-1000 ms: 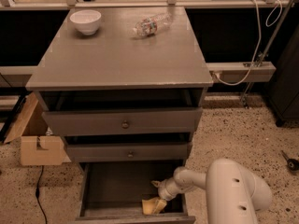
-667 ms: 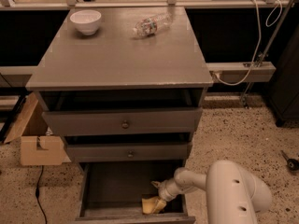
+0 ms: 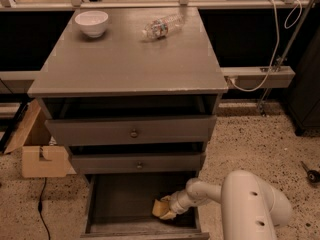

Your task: Pick sponge from bottom drawer and place on counter

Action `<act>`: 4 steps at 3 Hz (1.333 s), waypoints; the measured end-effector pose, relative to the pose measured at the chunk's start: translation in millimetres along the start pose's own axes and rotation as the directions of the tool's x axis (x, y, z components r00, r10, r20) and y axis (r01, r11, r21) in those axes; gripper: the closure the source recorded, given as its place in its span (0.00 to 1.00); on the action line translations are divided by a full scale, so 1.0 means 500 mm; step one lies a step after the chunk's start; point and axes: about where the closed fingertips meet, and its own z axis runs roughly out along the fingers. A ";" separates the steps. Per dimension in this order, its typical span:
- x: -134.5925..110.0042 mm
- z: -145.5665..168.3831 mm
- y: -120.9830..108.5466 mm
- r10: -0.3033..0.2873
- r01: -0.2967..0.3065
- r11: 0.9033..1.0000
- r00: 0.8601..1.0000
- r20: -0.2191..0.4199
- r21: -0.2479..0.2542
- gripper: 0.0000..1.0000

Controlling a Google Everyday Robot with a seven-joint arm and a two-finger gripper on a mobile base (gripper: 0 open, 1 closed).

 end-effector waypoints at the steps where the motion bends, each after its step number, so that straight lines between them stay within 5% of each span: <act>1: -0.004 -0.005 0.000 0.000 0.000 1.000 1.000 0.000 0.000 0.87; 2: -0.061 -0.083 -0.015 -0.095 0.092 0.991 0.995 0.037 0.092 1.00; 4: -0.156 -0.388 0.075 -0.239 0.205 0.958 0.957 0.165 0.200 1.00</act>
Offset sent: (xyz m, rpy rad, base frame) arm -0.0062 -0.0095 0.1462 0.1312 -0.3047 0.0459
